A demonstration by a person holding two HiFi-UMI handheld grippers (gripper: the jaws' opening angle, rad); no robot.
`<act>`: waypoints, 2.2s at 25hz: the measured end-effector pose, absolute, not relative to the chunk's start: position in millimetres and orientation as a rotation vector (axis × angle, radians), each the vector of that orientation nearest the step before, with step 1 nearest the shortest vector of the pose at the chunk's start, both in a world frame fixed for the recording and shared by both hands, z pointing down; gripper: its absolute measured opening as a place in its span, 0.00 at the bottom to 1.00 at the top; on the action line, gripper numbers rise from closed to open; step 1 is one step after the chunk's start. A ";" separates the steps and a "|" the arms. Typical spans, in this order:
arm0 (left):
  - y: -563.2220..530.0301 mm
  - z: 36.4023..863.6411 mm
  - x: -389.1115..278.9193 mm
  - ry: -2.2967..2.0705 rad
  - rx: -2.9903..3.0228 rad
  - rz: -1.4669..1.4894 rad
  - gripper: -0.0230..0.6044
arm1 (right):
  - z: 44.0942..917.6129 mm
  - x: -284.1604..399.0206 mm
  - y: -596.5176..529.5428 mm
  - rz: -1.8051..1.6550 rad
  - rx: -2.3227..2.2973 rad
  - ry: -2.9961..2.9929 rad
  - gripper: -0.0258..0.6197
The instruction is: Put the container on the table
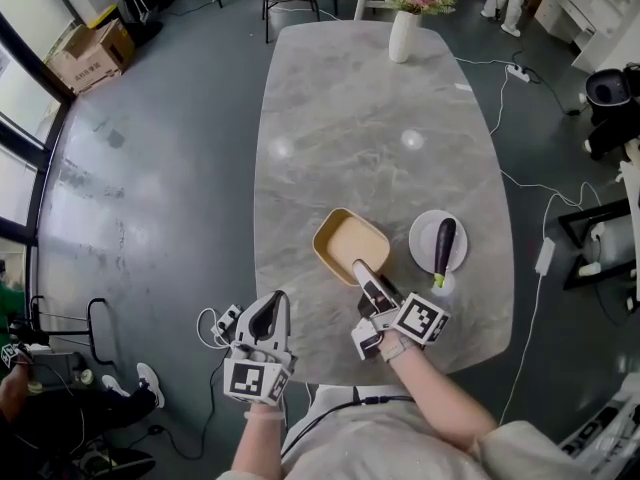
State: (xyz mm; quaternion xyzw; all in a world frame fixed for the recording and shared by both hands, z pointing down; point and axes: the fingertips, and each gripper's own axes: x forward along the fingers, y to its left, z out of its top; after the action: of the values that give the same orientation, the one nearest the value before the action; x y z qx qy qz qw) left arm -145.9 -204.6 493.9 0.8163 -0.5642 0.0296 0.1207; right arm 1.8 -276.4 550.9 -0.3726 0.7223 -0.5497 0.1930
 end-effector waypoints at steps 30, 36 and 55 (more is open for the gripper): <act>-211.7 486.6 -146.2 -1.641 2.375 0.013 0.05 | 602.3 -28.3 -206.1 -1.926 -0.996 2.529 0.50; -210.3 486.5 -149.6 -1.646 2.366 0.003 0.05 | 603.1 -34.2 -196.3 -1.949 -0.904 2.578 0.52; -203.5 483.8 -155.7 -1.655 2.357 -0.006 0.05 | 621.6 -20.8 -175.6 -1.995 -0.993 2.689 0.27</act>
State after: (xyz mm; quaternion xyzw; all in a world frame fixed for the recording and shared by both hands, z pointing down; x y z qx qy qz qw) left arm -155.7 -203.5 483.8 0.8114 -0.5697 -0.0020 0.1307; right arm -20.8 -175.6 621.6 -0.2799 0.7581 -0.5626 -0.1745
